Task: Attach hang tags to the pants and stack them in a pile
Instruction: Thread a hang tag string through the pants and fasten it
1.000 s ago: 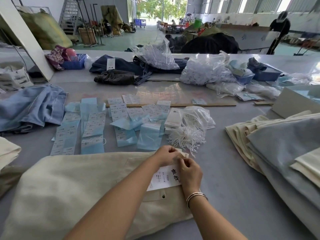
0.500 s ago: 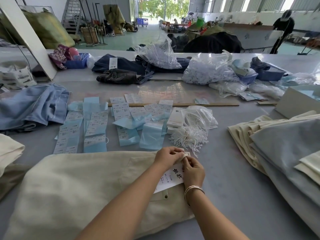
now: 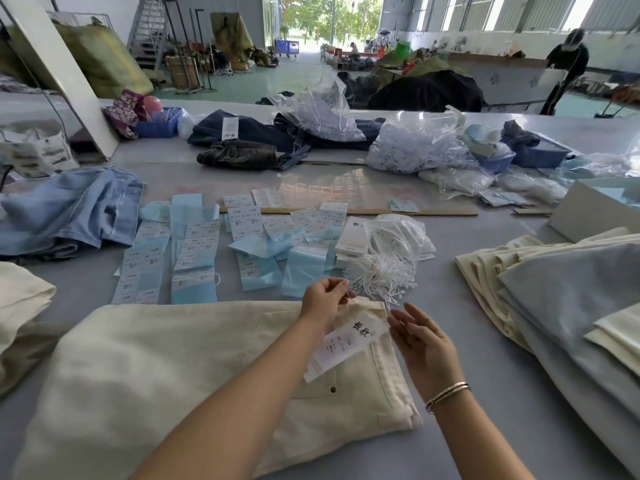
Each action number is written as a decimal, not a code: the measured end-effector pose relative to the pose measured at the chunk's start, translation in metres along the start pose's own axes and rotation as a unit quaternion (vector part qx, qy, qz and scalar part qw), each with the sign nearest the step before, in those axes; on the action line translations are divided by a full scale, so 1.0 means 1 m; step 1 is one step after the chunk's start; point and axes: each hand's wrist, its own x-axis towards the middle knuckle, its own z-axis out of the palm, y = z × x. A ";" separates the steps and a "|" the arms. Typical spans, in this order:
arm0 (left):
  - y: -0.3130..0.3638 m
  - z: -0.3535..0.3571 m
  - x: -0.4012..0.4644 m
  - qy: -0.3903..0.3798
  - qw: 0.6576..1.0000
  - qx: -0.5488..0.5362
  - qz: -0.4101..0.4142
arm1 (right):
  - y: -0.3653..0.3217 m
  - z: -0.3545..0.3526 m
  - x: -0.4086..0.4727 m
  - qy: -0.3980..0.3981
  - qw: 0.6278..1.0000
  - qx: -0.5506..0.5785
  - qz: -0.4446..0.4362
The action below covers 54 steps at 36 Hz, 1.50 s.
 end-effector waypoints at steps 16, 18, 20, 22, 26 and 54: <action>-0.037 -0.016 -0.033 -0.126 0.990 0.000 0.060 | 0.004 0.037 0.002 -0.101 0.989 -0.105 -0.002; -0.038 -0.017 -0.032 -0.138 0.989 -0.013 0.059 | 0.008 0.037 0.007 -0.091 0.983 -0.154 -0.029; -0.038 -0.016 -0.033 -0.136 0.989 -0.016 0.064 | 0.013 0.037 0.014 -0.074 0.969 -0.222 -0.079; -0.040 -0.016 -0.033 -0.121 0.990 -0.022 0.066 | 0.018 0.038 0.021 -0.065 0.962 -0.245 -0.106; -0.042 -0.015 -0.034 -0.116 0.990 -0.023 0.074 | 0.031 0.035 0.028 -0.051 0.968 -0.226 -0.092; -0.054 -0.010 -0.028 -0.126 0.986 0.009 0.106 | 0.057 0.016 0.026 -0.038 0.995 -0.056 -0.074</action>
